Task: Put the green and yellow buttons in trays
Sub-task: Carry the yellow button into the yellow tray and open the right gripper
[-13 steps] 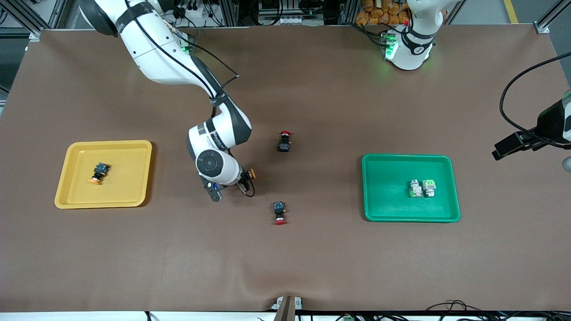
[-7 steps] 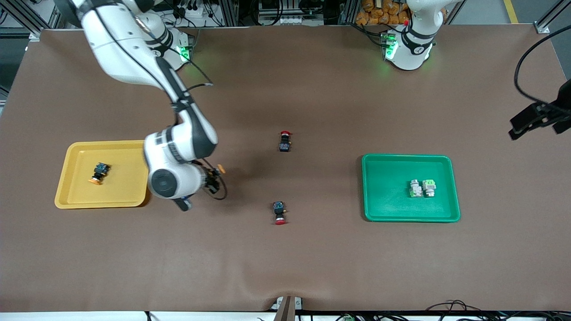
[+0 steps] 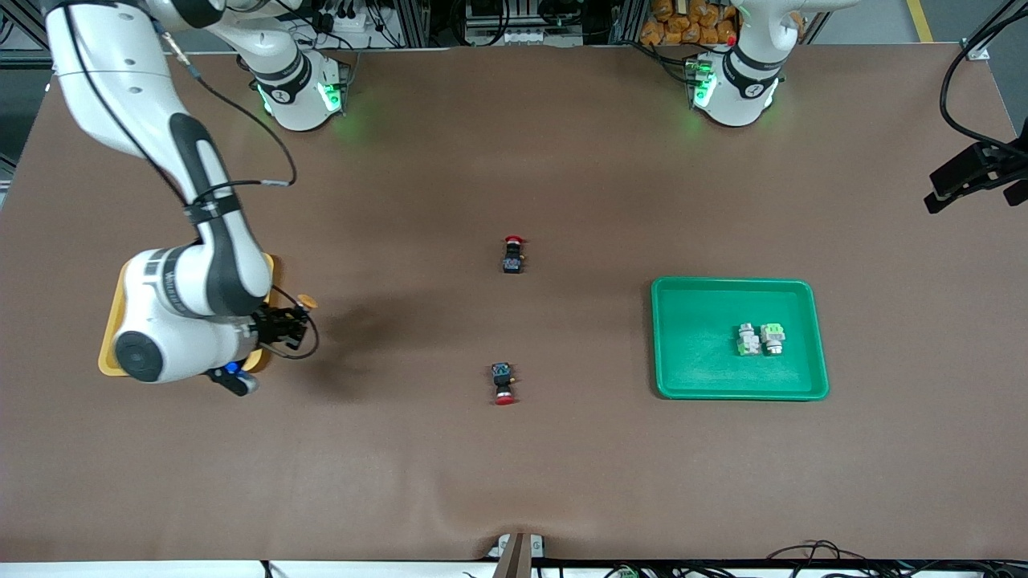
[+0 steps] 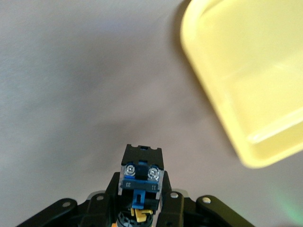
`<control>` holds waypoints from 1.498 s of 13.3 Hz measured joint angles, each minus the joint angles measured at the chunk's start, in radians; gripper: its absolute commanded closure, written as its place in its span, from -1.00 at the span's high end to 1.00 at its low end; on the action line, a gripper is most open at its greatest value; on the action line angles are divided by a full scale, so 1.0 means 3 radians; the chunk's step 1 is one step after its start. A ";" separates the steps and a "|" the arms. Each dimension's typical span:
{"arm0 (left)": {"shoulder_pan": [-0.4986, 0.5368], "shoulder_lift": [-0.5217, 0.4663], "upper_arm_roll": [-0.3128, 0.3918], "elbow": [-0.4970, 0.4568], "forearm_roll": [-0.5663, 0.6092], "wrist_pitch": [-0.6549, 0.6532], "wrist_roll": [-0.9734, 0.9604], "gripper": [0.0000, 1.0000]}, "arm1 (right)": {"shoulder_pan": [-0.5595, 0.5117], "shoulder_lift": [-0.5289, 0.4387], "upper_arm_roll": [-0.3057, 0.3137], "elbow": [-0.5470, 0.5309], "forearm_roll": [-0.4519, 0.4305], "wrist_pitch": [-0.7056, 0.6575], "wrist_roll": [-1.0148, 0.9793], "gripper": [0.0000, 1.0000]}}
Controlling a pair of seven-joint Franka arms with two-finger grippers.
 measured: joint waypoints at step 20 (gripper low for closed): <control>-0.0048 0.0003 -0.0117 -0.0057 -0.0018 0.0040 0.0000 1.00 | -0.0915 0.0318 0.0036 0.0070 -0.0128 -0.0052 -0.2307 1.00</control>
